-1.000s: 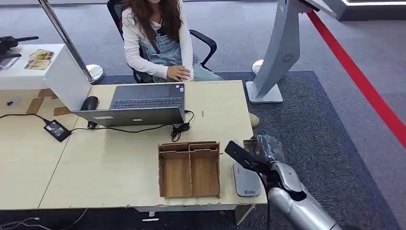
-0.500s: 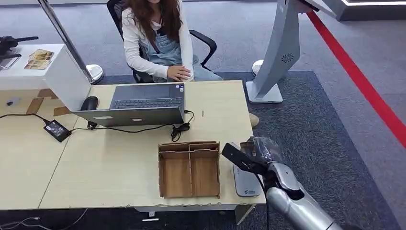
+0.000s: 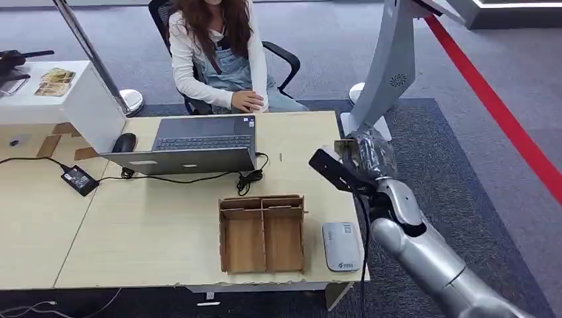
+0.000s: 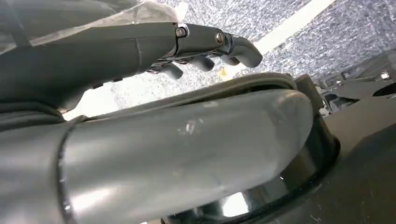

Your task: Pass the card to the sensor for recognition and then transmit it.

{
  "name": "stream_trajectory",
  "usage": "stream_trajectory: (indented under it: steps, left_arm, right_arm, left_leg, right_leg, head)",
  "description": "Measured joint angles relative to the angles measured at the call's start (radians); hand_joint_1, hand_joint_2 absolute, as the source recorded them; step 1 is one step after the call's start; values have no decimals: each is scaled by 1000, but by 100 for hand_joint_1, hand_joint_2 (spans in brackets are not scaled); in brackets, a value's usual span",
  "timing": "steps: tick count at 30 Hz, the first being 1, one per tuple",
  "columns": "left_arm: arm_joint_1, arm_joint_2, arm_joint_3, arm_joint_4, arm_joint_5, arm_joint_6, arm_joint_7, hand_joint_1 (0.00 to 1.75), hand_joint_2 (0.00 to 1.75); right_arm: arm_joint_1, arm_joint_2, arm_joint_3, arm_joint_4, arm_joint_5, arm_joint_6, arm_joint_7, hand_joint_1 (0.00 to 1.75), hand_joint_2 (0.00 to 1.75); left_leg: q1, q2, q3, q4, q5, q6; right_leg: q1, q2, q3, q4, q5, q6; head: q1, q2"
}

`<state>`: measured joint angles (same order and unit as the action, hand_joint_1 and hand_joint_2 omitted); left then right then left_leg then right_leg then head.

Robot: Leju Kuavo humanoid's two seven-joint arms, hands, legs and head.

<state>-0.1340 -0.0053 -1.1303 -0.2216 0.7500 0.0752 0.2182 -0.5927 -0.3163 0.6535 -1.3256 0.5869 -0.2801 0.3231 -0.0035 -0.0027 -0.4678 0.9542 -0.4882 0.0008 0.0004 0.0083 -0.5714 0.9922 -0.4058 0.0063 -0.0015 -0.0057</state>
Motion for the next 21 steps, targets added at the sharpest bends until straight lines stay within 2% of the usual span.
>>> stream_trajectory:
  steps: [7,11,15,21]
  left_arm:
    - [-2,2,-2,0,-24,-2,-14,0,0]
    - [-6,2,-4,0,-41,-3,-14,0,0]
    - [-11,2,-6,0,-62,-5,-7,0,0]
    - [-28,2,-19,0,-90,-16,14,0,0]
  right_arm:
    - [-192,80,3,42,-76,-33,-115,175,175]
    - [-301,171,16,144,-78,-43,-169,175,175]
    - [-380,262,40,265,-48,-46,-197,175,175]
    - [-463,396,84,462,14,-66,-196,175,175]
  left_leg:
    - [0,0,-2,0,2,0]
    - [2,-1,-5,0,3,-2]
    - [3,-1,-6,0,4,-2]
    - [3,-2,-6,0,4,-2]
  right_leg:
    - [0,0,-2,1,1,-1]
    - [0,-1,-3,1,2,-2]
    - [1,-1,-4,1,3,-2]
    - [1,-1,-6,1,3,-2]
  head:
    - [0,0]
    - [0,0]
    - [0,0]
    - [0,0]
